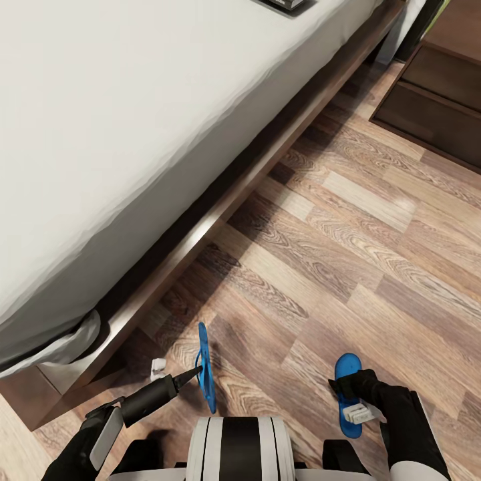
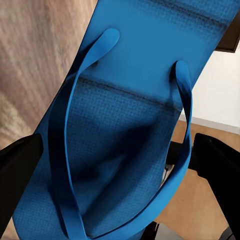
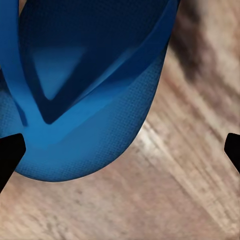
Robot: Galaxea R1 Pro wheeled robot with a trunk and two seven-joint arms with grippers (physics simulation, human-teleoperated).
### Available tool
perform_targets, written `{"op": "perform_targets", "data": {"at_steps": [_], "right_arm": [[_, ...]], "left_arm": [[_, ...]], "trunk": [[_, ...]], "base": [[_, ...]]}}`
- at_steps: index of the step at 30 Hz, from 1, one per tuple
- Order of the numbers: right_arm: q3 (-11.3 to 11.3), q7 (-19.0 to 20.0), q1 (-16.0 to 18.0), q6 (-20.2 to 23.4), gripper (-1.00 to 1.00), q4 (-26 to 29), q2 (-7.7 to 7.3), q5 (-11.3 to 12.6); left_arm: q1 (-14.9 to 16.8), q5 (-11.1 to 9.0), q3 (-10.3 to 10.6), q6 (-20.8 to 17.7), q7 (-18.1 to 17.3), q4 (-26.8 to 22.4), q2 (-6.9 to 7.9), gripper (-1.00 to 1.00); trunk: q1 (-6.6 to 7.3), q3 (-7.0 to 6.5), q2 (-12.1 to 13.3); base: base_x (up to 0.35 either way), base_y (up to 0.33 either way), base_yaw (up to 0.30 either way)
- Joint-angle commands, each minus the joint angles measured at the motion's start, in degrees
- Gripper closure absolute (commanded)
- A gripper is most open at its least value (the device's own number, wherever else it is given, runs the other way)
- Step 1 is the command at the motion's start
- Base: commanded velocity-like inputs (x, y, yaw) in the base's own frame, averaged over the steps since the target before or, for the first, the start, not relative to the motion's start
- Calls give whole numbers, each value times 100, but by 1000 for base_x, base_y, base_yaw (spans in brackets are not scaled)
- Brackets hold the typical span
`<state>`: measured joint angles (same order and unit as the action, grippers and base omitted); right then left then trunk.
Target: In the bedroom, move the book from the bed onto either nightstand, and place the two sandals side by side next to the bed.
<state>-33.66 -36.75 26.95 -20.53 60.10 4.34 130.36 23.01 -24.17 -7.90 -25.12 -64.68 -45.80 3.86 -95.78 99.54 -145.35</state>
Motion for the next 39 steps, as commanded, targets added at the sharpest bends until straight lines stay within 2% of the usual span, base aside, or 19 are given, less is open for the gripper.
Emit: {"op": "perform_targets", "data": {"at_steps": [1, 31, 39], "right_arm": [[-18, -8, 4, -30, -100, 6, 5, 34], [-90, 19, 4, -37, -100, 19, -29, 11], [-346, 18, 4, -34, -100, 19, -34, 8]], "left_arm": [[1, -25, -1, -54, -10, 1, 1, 100], [1, -26, -1, -54, -10, 1, 1, 100], [1, -26, -1, -54, -10, 1, 1, 100]], "trunk": [[1, 3, -1], [1, 3, -1], [1, 3, -1]], "base": [[0, 0, 0], [0, 0, 0], [0, 0, 0]]}}
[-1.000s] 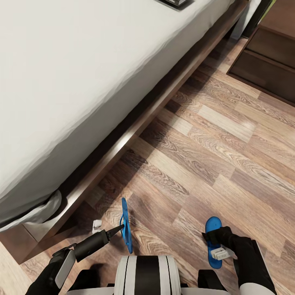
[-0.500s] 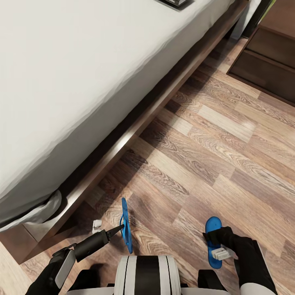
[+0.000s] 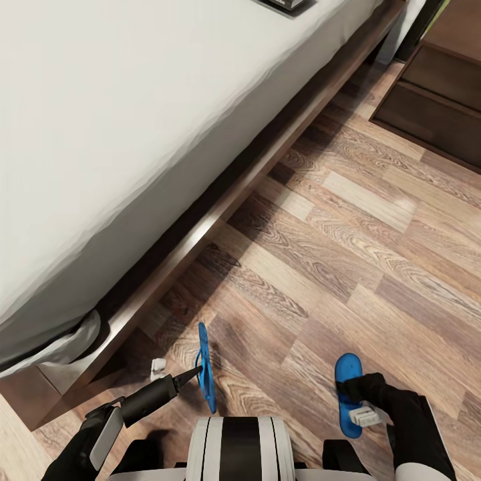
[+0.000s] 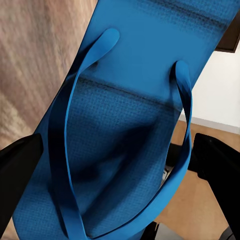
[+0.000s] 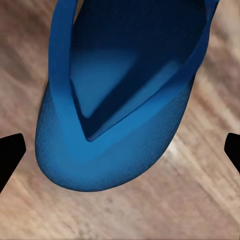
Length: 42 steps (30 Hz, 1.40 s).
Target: In the bedroom, move the book from the bed onto either nightstand, and place the two sandals side by side next to the bed.
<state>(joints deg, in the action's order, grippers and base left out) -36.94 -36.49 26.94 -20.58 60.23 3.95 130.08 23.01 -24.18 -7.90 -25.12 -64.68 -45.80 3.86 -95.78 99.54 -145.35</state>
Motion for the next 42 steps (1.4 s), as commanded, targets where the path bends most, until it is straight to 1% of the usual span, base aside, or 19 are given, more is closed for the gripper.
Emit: {"op": "perform_targets", "data": {"at_steps": [1, 17, 25, 38, 42], "right_arm": [[-34, -7, 4, -29, -100, 6, 3, 35], [-144, -14, 4, -34, -100, 6, 9, 35], [-147, -16, 4, -32, -100, 6, 9, 35], [-147, -23, 4, -29, -100, -7, 1, 35], [-147, -25, 4, -27, -100, -11, 1, 35]], "left_arm": [[1, -25, -1, -54, -9, 1, 1, 100], [1, -25, -1, -54, -9, 1, 1, 100], [1, -25, -1, -54, -9, 1, 1, 100], [1, -25, -1, -54, -9, 1, 1, 100], [1, -25, -1, -54, -9, 1, 1, 100]], "trunk": [[1, 3, -1], [1, 3, -1], [-20, 180, -12], [-20, 180, -12], [-30, 269, -17]], "base": [[0, 0, 0], [0, 0, 0], [0, 0, 0], [0, 0, 0], [0, 0, 0]]}}
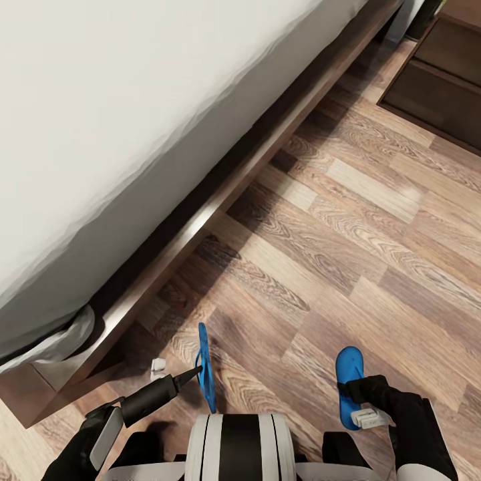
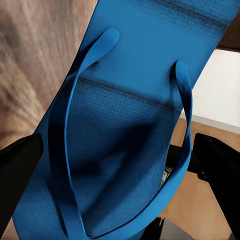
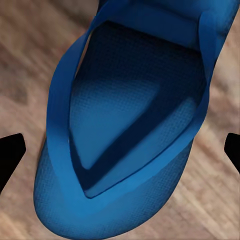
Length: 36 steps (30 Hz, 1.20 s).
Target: In the bedroom, move the book from the bed onto either nightstand, and place the two sandals side by side next to the bed.
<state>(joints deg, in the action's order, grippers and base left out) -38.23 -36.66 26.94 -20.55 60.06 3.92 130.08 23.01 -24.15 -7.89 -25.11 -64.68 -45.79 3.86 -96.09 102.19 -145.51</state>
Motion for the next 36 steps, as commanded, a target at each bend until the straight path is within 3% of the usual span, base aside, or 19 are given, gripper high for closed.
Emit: {"op": "perform_targets", "data": {"at_steps": [1, 36], "right_arm": [[-18, -7, 4, -29, -100, 6, 5, 35], [-26, -13, 4, -28, -100, 6, 4, 35]], "left_arm": [[2, -28, -2, -56, -10, 0, 1, 100], [2, -28, -2, -56, -10, 0, 1, 100]], "trunk": [[1, 3, -1], [1, 3, -1]], "base": [[0, 0, 0], [0, 0, 0]]}}
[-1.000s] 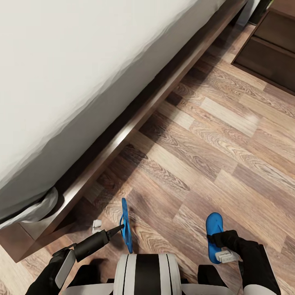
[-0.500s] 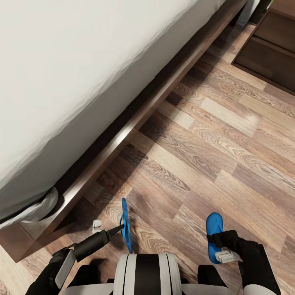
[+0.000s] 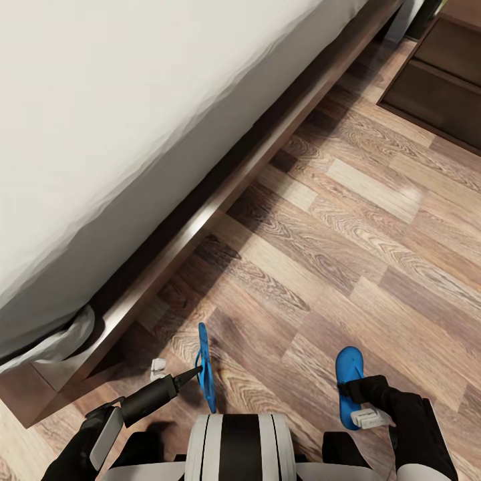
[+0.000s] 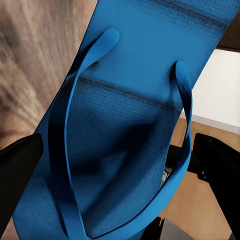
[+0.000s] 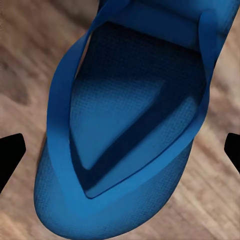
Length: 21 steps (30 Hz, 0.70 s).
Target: In the bedroom, move the book from the bed onto either nightstand, and place the two sandals side by side next to the bed.
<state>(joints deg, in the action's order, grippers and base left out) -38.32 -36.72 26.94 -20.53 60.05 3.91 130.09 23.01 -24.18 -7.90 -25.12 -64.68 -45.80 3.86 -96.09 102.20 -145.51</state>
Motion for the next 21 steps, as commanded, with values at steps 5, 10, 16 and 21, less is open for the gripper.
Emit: {"op": "perform_targets", "data": {"at_steps": [5, 10, 16, 21], "right_arm": [[-18, -3, 4, -30, 100, 4, 5, 34], [-18, -4, 4, -30, 100, 6, 5, 34], [-18, -2, 4, -30, 100, 6, 5, 34], [-18, -2, 4, -30, 100, 6, 5, 34]], "left_arm": [[1, -25, -1, -54, -9, 1, 1, 100], [1, -25, -1, -54, -9, 1, 1, 100], [1, -25, -1, -54, -9, 1, 1, 100], [1, -25, -1, -54, -9, 1, 1, 100]], "trunk": [[1, 3, -1], [1, 3, -1], [1, 3, -1], [1, 3, -1]], "base": [[0, 0, 0], [0, 0, 0], [0, 0, 0], [0, 0, 0]]}}
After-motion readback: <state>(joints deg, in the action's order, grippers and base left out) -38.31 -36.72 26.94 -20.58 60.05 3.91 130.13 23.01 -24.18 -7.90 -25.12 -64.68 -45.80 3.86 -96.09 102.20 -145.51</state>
